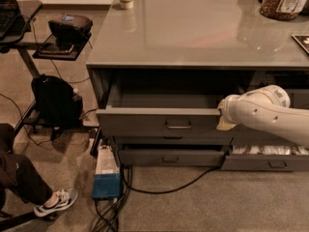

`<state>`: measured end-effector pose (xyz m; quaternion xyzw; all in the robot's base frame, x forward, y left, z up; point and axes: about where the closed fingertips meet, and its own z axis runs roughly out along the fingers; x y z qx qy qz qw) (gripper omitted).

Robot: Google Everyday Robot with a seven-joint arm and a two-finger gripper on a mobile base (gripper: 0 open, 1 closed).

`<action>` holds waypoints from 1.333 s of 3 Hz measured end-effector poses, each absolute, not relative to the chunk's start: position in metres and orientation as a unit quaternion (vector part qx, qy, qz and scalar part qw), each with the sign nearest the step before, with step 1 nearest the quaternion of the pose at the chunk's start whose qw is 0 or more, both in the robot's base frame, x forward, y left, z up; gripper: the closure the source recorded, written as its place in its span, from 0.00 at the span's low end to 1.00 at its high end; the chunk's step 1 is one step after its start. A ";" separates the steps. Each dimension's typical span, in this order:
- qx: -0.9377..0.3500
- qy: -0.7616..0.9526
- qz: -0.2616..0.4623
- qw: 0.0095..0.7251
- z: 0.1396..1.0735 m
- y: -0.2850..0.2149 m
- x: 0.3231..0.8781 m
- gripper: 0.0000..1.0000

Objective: Open top drawer

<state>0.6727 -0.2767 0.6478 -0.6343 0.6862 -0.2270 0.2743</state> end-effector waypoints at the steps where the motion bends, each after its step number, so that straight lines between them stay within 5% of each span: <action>1: -0.634 0.686 -0.227 0.274 0.648 -0.275 0.672 1.00; 4: -0.635 0.685 -0.231 0.274 0.648 -0.277 0.667 0.35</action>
Offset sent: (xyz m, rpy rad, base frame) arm -0.5171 0.0201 -0.0733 -0.4876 -0.3818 -0.0941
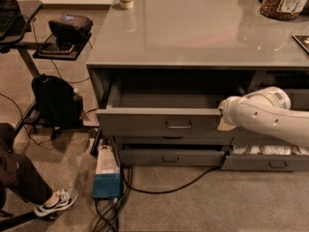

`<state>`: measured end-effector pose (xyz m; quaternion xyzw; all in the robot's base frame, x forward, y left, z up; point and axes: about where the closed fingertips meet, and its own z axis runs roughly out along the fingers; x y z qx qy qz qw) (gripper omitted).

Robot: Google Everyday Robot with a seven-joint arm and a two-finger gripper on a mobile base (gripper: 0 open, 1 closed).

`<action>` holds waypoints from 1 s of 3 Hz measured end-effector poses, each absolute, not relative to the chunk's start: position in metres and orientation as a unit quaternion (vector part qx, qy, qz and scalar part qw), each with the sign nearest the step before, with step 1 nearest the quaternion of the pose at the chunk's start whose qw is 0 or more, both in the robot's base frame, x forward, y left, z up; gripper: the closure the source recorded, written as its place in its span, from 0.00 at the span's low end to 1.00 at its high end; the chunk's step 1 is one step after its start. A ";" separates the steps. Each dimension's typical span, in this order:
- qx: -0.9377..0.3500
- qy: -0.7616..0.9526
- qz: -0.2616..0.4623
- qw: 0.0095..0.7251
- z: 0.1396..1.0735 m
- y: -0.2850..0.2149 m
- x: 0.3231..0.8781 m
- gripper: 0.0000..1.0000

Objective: Open top drawer

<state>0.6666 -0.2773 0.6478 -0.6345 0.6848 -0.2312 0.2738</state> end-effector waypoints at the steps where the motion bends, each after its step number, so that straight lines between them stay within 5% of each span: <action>1: -0.635 0.685 -0.231 0.274 0.648 -0.277 0.667 0.12; 2: -0.635 0.685 -0.231 0.274 0.648 -0.277 0.667 0.00; 3: -0.635 0.685 -0.231 0.274 0.648 -0.277 0.667 0.00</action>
Offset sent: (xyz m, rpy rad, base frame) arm 0.0000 0.0000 0.0000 0.0000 0.0000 0.0000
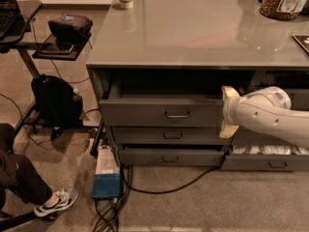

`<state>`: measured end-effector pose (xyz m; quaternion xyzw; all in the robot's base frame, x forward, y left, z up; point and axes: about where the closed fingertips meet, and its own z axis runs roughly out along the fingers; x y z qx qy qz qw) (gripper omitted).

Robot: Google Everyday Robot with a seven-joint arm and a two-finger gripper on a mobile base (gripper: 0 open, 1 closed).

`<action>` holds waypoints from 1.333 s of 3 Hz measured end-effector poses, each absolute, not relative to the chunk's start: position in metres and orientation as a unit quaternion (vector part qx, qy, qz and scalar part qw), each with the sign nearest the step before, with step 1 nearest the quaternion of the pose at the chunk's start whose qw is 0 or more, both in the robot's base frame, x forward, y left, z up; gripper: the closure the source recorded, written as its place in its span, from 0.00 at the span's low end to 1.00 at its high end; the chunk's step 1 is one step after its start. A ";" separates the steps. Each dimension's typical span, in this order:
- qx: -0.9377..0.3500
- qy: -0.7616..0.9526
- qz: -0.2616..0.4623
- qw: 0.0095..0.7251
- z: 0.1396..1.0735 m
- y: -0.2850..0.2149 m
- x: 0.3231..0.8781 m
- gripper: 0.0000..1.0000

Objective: Open top drawer

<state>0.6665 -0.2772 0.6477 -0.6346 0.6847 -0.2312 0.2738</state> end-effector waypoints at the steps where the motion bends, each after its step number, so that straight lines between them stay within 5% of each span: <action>1: -0.647 0.672 -0.252 0.258 0.670 -0.274 0.664 0.00; 4: -0.632 0.650 -0.355 0.229 0.767 -0.263 0.635 0.66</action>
Offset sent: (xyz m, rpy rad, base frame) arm -0.0145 0.0209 0.1104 -0.2845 -0.0369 -0.0504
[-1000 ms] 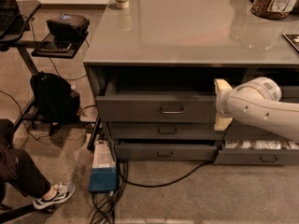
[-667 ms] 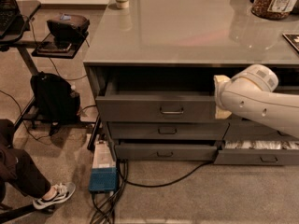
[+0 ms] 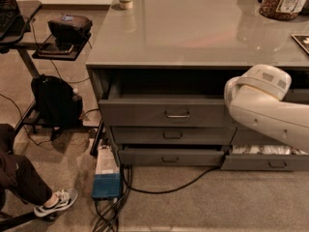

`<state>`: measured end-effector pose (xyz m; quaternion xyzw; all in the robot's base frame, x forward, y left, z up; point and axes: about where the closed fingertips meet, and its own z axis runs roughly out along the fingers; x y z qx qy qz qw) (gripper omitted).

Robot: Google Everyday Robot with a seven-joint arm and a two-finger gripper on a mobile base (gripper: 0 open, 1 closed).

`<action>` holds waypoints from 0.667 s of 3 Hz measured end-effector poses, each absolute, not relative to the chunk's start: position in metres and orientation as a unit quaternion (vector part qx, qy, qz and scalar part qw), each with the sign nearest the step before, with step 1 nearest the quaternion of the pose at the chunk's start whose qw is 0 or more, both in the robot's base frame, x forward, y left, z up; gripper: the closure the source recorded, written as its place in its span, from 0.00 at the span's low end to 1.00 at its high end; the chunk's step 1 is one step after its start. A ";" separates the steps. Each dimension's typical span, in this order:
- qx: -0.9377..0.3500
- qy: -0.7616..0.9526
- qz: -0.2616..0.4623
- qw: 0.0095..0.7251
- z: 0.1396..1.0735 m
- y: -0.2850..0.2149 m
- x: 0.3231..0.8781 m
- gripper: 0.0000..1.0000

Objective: Open top drawer

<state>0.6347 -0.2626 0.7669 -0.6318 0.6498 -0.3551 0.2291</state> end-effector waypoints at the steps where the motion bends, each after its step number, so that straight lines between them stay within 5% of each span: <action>1: -0.614 0.649 -0.355 0.275 0.779 -0.269 0.639 0.88; 2: -0.609 0.644 -0.340 0.314 0.780 -0.262 0.664 1.00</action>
Offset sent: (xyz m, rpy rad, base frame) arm 0.0767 0.0054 0.0135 0.2466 -0.0852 0.0967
